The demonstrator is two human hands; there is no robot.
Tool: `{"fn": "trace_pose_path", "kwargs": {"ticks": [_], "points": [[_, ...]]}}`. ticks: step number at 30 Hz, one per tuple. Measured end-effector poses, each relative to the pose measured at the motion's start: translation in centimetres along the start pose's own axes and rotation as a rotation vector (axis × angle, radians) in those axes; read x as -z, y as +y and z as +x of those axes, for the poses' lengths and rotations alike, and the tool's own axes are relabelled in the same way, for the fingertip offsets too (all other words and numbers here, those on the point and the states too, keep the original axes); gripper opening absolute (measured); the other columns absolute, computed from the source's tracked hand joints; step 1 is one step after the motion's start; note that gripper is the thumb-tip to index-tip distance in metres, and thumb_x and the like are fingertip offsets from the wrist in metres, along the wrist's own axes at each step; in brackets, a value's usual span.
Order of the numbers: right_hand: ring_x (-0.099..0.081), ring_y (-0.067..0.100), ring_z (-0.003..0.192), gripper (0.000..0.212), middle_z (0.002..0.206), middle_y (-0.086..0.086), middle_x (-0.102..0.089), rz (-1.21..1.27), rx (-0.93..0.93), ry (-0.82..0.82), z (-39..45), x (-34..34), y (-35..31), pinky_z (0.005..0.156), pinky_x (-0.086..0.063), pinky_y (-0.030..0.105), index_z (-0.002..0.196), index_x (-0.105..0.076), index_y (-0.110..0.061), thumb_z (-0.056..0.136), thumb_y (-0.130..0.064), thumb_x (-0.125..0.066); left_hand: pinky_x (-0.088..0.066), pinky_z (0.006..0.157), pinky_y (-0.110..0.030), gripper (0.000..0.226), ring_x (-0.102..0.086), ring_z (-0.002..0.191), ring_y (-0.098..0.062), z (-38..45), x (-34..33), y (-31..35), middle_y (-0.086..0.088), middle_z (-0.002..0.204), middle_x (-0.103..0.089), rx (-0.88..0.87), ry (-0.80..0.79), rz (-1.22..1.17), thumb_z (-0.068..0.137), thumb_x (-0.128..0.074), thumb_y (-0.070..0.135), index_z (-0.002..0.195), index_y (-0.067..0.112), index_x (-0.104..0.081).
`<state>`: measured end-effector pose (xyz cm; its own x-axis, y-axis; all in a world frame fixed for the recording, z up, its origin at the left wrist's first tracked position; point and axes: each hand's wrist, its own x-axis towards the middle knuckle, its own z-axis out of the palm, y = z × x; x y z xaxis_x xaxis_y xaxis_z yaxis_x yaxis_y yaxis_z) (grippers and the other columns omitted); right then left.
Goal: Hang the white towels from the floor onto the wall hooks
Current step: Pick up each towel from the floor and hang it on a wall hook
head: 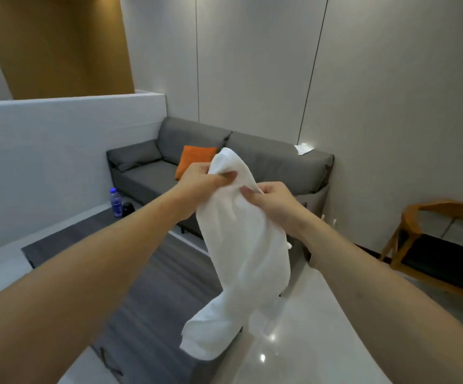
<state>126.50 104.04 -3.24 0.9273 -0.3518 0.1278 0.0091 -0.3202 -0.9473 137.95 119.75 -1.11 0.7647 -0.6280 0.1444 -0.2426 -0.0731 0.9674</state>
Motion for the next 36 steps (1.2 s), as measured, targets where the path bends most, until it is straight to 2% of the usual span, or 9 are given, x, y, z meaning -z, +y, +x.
{"fn": "trace_pose_path", "kwargs": {"ticks": [2, 6, 10, 13, 16, 21, 26, 32, 36], "points": [[-0.045, 0.025, 0.07, 0.063, 0.075, 0.018, -0.048, 0.025, -0.001, -0.082, 3.5, 0.6, 0.5, 0.066, -0.037, 0.036, 0.084, -0.052, 0.016, 0.092, -0.045, -0.065, -0.055, 0.052, -0.022, 0.013, -0.073, 0.074, -0.01, 2.5, 1.5, -0.9, 0.006, 0.084, -0.076, 0.014, 0.132, 0.067, 0.08, -0.075, 0.04, 0.088, 0.029, -0.075], [-0.045, 0.024, 0.075, 0.054, 0.082, 0.012, -0.051, -0.006, 0.05, -0.206, 10.2, 1.2, 0.4, 0.069, -0.036, 0.036, 0.086, -0.057, 0.018, 0.096, -0.035, -0.061, -0.059, 0.078, -0.04, 0.024, -0.072, 0.09, -0.018, 6.6, 2.7, -2.1, 0.005, 0.093, -0.075, 0.057, 0.291, 0.174, 0.073, -0.072, 0.042, 0.093, 0.028, -0.074], [-0.046, 0.024, 0.07, 0.05, 0.076, 0.013, -0.05, -0.085, 0.161, -0.324, 15.5, 1.5, -0.7, 0.065, -0.035, 0.036, 0.086, -0.059, 0.015, 0.095, -0.034, -0.062, -0.053, 0.064, -0.026, 0.017, -0.069, 0.076, -0.007, 9.1, 2.3, -1.4, 0.008, 0.078, -0.073, 0.019, 0.297, 0.227, 0.072, -0.078, 0.037, 0.085, 0.028, -0.073], [-0.045, 0.019, 0.062, 0.049, 0.067, 0.008, -0.047, -0.267, 0.25, -0.466, 19.1, 2.0, -0.8, 0.059, -0.034, 0.032, 0.071, -0.057, 0.003, 0.086, -0.042, -0.072, -0.048, 0.058, -0.021, 0.011, -0.066, 0.065, -0.003, 10.3, 3.5, -1.0, 0.011, 0.07, -0.07, 0.033, 0.448, 0.284, 0.079, -0.077, 0.039, 0.08, 0.028, -0.074], [-0.054, 0.01, 0.056, 0.037, 0.06, -0.001, -0.058, -0.488, 0.305, -0.561, 23.0, 2.4, -0.5, 0.054, -0.04, 0.028, 0.06, -0.063, -0.013, 0.075, -0.042, -0.081, -0.049, 0.063, -0.022, 0.017, -0.066, 0.076, -0.008, 10.4, 6.4, -0.4, 0.007, 0.083, -0.071, 0.088, 0.65, 0.362, 0.079, -0.078, 0.041, 0.088, 0.027, -0.075], [-0.055, 0.014, 0.058, 0.031, 0.06, 0.003, -0.06, -0.578, 0.332, -0.466, 29.8, 1.3, 0.2, 0.054, -0.04, 0.028, 0.068, -0.069, -0.005, 0.077, -0.033, -0.079, -0.045, 0.063, -0.024, 0.02, -0.064, 0.08, -0.015, 9.1, 13.3, 0.2, 0.001, 0.086, -0.069, 0.13, 0.882, 0.406, 0.076, -0.082, 0.039, 0.084, 0.022, -0.073], [-0.058, 0.021, 0.064, 0.026, 0.064, 0.007, -0.063, -0.51, 0.328, -0.342, 35.9, -3.6, 0.6, 0.058, -0.043, 0.031, 0.069, -0.071, -0.005, 0.079, -0.027, -0.079, -0.049, 0.067, -0.025, 0.019, -0.063, 0.082, -0.013, 8.3, 19.9, -2.9, 0.002, 0.087, -0.068, 0.299, 0.916, 0.532, 0.073, -0.086, 0.03, 0.086, 0.022, -0.074], [-0.065, 0.024, 0.069, 0.022, 0.064, 0.002, -0.067, -0.487, 0.302, -0.236, 44.2, -12.5, 0.8, 0.061, -0.049, 0.033, 0.062, -0.069, -0.019, 0.076, -0.031, -0.079, -0.047, 0.071, -0.032, 0.019, -0.058, 0.085, -0.021, 11.6, 29.9, -7.1, 0.0, 0.089, -0.064, 0.54, 0.725, 1.229, 0.085, -0.072, 0.038, 0.094, 0.021, -0.071], [-0.06, 0.022, 0.062, 0.023, 0.062, 0.002, -0.064, -0.358, 0.256, -0.175, 50.1, -18.1, -0.5, 0.055, -0.043, 0.029, 0.063, -0.067, -0.015, 0.071, -0.03, -0.083, -0.041, 0.067, -0.032, 0.02, -0.054, 0.082, -0.024, 14.9, 36.2, -9.1, -0.006, 0.092, -0.065, 0.587, 0.818, 1.319, 0.09, -0.064, 0.039, 0.092, 0.02, -0.069]]}}
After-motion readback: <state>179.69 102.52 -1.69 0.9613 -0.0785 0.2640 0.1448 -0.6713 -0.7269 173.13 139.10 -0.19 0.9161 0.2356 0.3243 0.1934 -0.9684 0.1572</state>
